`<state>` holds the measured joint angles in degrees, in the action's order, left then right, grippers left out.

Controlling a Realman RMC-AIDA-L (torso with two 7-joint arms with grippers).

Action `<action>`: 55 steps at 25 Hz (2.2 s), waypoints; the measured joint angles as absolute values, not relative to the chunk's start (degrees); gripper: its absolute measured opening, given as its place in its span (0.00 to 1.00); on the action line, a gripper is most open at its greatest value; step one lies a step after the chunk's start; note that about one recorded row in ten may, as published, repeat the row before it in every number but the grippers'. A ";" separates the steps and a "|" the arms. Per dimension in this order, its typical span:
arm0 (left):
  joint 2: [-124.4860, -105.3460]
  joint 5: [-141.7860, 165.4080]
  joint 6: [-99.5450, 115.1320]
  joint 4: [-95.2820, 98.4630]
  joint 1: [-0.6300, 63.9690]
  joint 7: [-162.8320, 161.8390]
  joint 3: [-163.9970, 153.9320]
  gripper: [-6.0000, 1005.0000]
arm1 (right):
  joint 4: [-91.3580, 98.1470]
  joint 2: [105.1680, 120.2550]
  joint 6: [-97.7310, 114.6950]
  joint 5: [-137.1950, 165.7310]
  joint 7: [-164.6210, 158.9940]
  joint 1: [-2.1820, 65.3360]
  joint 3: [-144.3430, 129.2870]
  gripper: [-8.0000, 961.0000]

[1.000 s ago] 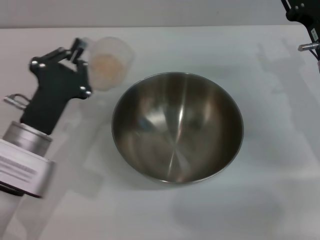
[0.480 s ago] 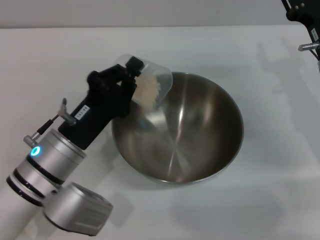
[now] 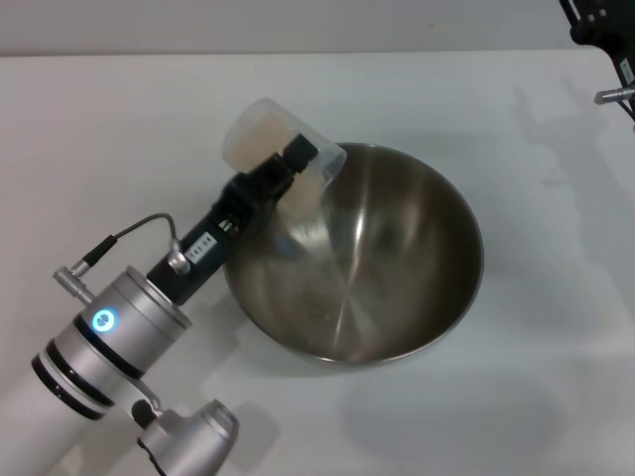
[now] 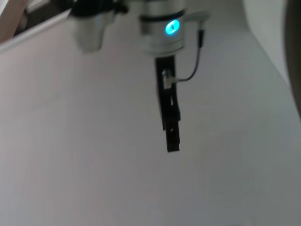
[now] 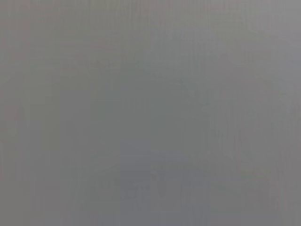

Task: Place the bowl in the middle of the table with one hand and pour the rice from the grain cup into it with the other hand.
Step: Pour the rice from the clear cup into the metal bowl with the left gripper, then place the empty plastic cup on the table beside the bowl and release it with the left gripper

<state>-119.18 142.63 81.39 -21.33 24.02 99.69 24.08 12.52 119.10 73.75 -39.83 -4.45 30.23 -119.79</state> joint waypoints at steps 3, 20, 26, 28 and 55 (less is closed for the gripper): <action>-119.18 143.79 81.29 -20.91 24.09 105.58 24.08 0.03 | 12.38 119.09 73.74 -39.83 -4.45 30.23 -119.79 0.72; -119.09 144.50 80.55 -18.41 24.57 119.10 23.47 0.03 | 11.16 119.09 73.41 -39.83 -4.41 30.33 -119.79 0.73; -119.08 144.27 80.53 -19.17 24.13 116.39 23.41 0.03 | 11.14 119.09 73.57 -39.87 -4.39 30.31 -119.79 0.72; -119.06 143.98 81.25 -21.10 23.57 110.02 24.90 0.03 | 11.13 119.09 73.58 -39.88 -4.39 30.27 -119.79 0.72; -119.18 118.08 61.43 -23.82 20.01 12.53 34.05 0.03 | 11.10 119.18 73.72 -39.61 -4.87 29.79 -119.79 0.73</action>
